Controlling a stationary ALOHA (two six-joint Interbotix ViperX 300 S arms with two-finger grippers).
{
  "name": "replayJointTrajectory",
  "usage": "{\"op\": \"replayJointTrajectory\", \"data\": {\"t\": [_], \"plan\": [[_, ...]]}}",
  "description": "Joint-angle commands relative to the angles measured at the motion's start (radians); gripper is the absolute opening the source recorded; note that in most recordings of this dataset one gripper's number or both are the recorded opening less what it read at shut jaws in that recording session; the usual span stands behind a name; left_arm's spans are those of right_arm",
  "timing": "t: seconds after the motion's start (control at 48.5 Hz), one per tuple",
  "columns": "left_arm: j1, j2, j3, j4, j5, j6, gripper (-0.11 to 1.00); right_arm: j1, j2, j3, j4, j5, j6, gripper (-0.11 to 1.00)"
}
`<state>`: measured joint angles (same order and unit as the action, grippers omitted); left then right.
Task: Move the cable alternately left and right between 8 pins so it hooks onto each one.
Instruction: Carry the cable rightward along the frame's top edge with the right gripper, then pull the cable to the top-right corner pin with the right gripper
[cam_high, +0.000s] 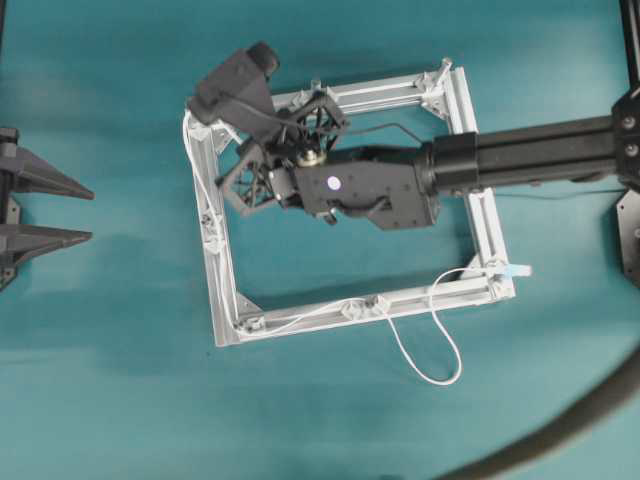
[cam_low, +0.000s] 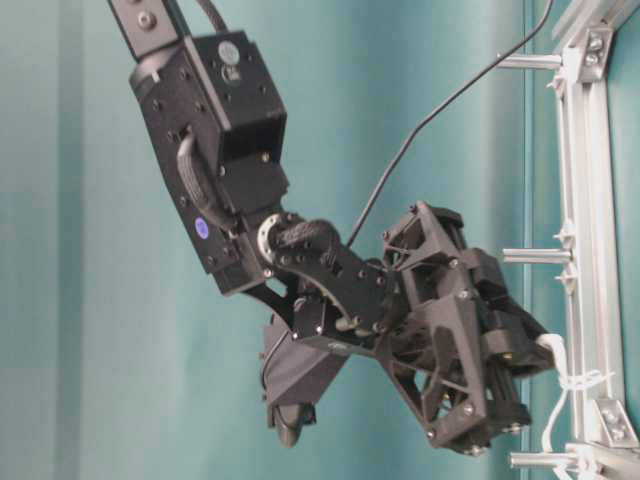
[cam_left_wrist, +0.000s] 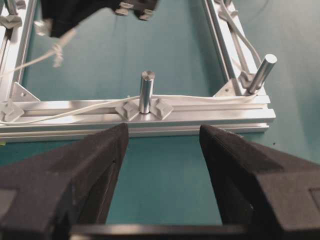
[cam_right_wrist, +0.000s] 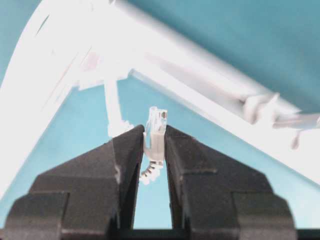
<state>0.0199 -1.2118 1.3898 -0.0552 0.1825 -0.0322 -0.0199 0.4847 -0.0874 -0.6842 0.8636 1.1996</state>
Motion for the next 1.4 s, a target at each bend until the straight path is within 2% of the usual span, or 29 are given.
{"op": "replayJointTrajectory", "data": {"t": [0.0,0.082,0.247,0.412,0.722,1.072,1.258,1.32,1.381], "plan": [[-0.002,0.006,-0.012,0.002,-0.006,0.005,0.63,0.021,-0.058,0.009,-0.006,-0.057,-0.009,0.16],[-0.002,0.006,-0.012,0.002,-0.006,0.005,0.63,0.025,-0.063,0.020,-0.006,-0.086,-0.011,0.16],[-0.002,0.006,-0.012,0.002,-0.006,0.005,0.63,0.031,-0.094,0.071,-0.008,-0.028,0.002,0.16],[-0.002,0.006,-0.012,0.002,-0.006,0.005,0.63,0.031,-0.169,0.167,-0.008,0.040,0.037,0.16],[-0.002,0.006,-0.011,0.003,-0.006,0.005,0.63,0.035,-0.288,0.365,-0.006,0.048,0.123,0.16],[-0.002,0.006,-0.012,0.002,-0.006,0.005,0.63,0.031,-0.414,0.545,0.003,0.124,0.109,0.16],[-0.002,0.006,-0.011,0.002,-0.006,0.005,0.63,0.006,-0.425,0.588,-0.031,0.170,0.040,0.16],[-0.002,0.006,-0.012,0.002,-0.006,0.005,0.63,-0.003,-0.425,0.597,-0.066,0.184,0.032,0.16],[-0.002,0.006,-0.012,0.002,-0.006,0.005,0.63,-0.011,-0.425,0.603,-0.124,0.212,0.037,0.16]]}}
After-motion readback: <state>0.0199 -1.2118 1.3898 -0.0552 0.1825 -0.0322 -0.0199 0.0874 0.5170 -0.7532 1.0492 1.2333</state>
